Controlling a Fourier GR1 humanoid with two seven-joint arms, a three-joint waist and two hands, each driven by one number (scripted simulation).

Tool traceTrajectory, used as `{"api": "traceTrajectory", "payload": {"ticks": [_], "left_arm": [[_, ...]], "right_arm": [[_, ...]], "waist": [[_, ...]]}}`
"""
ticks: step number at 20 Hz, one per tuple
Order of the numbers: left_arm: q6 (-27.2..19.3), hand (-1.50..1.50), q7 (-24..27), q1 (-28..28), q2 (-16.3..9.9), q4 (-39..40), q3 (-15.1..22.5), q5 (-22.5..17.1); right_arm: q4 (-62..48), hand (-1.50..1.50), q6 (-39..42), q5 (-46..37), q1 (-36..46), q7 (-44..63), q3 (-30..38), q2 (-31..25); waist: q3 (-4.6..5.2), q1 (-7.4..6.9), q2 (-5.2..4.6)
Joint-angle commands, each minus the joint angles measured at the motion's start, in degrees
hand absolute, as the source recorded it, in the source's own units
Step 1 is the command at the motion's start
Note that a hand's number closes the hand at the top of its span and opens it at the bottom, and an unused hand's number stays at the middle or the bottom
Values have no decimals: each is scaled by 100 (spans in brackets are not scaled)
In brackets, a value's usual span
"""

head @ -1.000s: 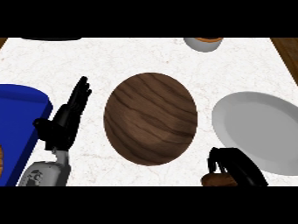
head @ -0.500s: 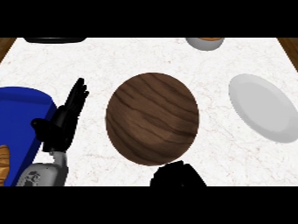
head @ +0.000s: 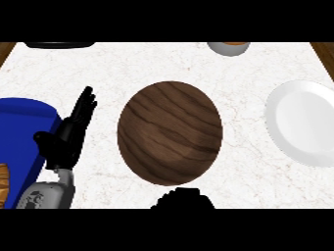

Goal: Pick the sweet potato from the plate and place it in the bowl

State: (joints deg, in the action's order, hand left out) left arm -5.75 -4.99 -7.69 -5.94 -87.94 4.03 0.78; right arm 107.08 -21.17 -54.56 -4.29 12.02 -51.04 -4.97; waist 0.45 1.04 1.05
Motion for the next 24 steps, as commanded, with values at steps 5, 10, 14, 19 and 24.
{"api": "traceTrajectory", "payload": {"ticks": [5, 10, 14, 19, 24], "left_arm": [[43, 0, -31, 39, 27, -26, 77, 11], [110, 0, 55, -134, -3, 102, 15, -35], [38, 0, 82, -111, 51, 87, 114, 93], [-109, 0, -64, -168, 296, -16, 336, 209], [60, 0, 16, -83, 83, -127, 188, 135]], "right_arm": [[676, 150, -212, -615, 859, 2079, -568, 461], [598, 150, -25, -693, 1652, 3124, -296, 460], [329, 150, 692, -1071, 2775, 4324, 178, 476], [-599, 150, 1601, -987, 4357, 5337, 578, 490], [-1832, 150, 1368, -388, 5530, 5512, 1139, 493]], "waist": [[-9, -141, -41], [-7, -209, -98], [-9, -244, -76], [-25, -295, -85], [-37, -308, -109]]}}
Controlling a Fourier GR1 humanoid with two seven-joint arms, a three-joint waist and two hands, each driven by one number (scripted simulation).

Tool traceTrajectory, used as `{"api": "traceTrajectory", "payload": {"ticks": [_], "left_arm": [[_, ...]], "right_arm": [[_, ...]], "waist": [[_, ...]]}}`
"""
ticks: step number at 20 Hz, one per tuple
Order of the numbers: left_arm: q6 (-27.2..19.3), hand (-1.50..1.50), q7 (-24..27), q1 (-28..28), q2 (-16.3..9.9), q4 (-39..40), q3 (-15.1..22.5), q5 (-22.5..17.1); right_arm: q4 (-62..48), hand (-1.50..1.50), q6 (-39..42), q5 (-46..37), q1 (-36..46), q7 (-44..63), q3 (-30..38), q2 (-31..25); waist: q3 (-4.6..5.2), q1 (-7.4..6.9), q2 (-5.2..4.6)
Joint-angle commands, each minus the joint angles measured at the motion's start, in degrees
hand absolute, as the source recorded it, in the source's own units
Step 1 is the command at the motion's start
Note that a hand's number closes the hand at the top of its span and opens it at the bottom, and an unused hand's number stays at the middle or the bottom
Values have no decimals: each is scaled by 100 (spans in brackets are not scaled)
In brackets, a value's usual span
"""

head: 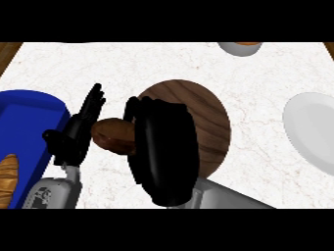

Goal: Pick the sweet potato from the plate and place it in the bowl

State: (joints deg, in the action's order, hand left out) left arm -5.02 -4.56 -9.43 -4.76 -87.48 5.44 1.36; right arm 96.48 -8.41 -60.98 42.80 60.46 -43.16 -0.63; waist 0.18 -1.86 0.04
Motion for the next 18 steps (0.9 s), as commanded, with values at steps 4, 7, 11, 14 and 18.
{"api": "traceTrajectory", "payload": {"ticks": [4, 7, 11, 14, 18], "left_arm": [[173, 0, 17, -13, -120, 47, -173, -124], [-117, 0, -116, 146, 145, -165, 76, 131], [69, 0, 77, 126, -23, 65, -178, 10], [146, 0, 177, 11, -93, 203, -341, -93], [-73, 0, 9, -252, 51, 281, -183, 170]], "right_arm": [[-1656, 150, -306, 432, 851, 80, 633, 61], [-2007, 150, -556, 252, 612, -344, 736, 62], [-2148, 150, -683, 180, -110, -1041, 1001, 25], [-2346, 150, -584, 900, -272, -1543, 1310, -1], [-2835, -150, -1079, 1762, -455, -1997, 1419, 63]], "waist": [[-14, 75, -22], [-17, 120, -13], [-18, 168, -11], [-18, 176, -18], [-21, 124, -39]]}}
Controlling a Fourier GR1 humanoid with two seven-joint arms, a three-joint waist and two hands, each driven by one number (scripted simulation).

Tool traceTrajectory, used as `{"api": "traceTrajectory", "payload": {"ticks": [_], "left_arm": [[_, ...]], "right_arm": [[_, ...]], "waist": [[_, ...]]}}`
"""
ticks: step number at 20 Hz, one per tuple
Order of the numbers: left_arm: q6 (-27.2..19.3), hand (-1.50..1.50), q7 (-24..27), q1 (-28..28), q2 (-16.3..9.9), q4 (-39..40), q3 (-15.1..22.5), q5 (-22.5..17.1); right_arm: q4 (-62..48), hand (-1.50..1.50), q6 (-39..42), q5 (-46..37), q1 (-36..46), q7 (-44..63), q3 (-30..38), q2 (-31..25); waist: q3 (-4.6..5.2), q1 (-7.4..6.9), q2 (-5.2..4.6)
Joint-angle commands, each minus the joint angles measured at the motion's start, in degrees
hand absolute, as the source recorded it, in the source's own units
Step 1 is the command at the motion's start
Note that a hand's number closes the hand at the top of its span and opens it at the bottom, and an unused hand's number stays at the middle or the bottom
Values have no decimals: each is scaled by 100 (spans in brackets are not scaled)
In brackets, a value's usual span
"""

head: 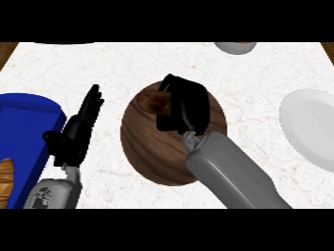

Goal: Pick the sweet potato from the plate and place it in the bowl

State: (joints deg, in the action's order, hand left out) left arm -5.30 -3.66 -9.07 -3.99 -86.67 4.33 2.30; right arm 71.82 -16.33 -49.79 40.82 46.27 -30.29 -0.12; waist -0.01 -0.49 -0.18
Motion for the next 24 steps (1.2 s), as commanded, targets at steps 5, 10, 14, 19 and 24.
{"api": "traceTrajectory", "payload": {"ticks": [5, 10, 14, 19, 24], "left_arm": [[73, 0, -267, 192, -39, -459, 96, 40], [124, 0, -3, 97, -74, -33, -149, -71], [264, 0, -209, 213, -211, -437, -152, -110], [275, 0, -326, 56, -194, -330, -285, -216], [33, 0, -34, 114, 44, -90, -145, 52]], "right_arm": [[-550, -150, -266, 1352, -505, -2013, 550, 11], [373, -150, -842, 1388, -1034, -2643, 622, 12], [511, -150, -1369, 1540, -800, -2475, 710, 11], [1938, -150, -687, 2077, -1359, -2052, 1212, -201], [2571, -150, -407, 2969, -2012, -2508, 1648, -346]], "waist": [[-2, -13, 9], [-1, 59, 24], [0, 9, 25], [0, 121, 46], [-2, 99, 21]]}}
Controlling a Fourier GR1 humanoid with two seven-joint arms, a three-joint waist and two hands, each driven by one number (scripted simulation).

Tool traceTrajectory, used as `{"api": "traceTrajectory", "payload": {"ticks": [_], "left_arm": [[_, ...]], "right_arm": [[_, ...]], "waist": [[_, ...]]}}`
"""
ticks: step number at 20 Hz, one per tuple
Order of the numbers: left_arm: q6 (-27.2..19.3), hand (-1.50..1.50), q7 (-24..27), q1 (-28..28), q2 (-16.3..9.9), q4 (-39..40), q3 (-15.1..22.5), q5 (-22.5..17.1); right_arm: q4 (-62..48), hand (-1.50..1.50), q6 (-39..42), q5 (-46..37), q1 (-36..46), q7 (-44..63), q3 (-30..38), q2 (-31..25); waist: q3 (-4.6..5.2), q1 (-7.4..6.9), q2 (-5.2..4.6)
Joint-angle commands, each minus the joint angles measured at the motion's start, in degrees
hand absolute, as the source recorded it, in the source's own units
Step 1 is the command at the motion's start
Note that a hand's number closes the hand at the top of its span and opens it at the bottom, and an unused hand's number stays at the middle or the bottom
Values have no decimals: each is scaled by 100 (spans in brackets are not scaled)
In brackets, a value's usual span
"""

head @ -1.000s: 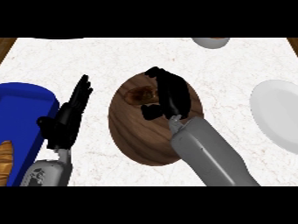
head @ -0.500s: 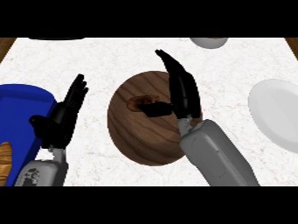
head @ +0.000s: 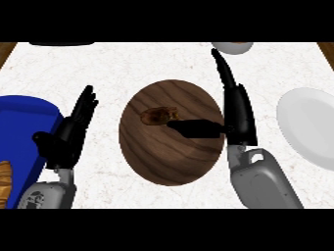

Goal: Pick the sweet potato from the plate and place it in the bowl

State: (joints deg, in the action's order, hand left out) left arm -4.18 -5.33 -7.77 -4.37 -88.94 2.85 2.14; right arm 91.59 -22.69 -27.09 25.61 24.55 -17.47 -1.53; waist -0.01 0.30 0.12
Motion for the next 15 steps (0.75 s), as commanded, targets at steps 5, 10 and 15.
{"api": "traceTrajectory", "payload": {"ticks": [5, 10, 15], "left_arm": [[-108, 0, -85, -232, 192, 129, 54, 116], [-54, 0, -213, -11, 150, -209, 113, 192], [52, 0, 320, -123, 134, 428, -91, 173]], "right_arm": [[776, -150, 811, 1203, -961, -760, 475, -282], [1457, -150, 1228, 1427, -1661, -958, 434, -408], [1360, -150, 1534, 1634, -2442, -1882, 634, -592]], "waist": [[0, -20, -12], [0, -27, -6], [0, -12, -12]]}}
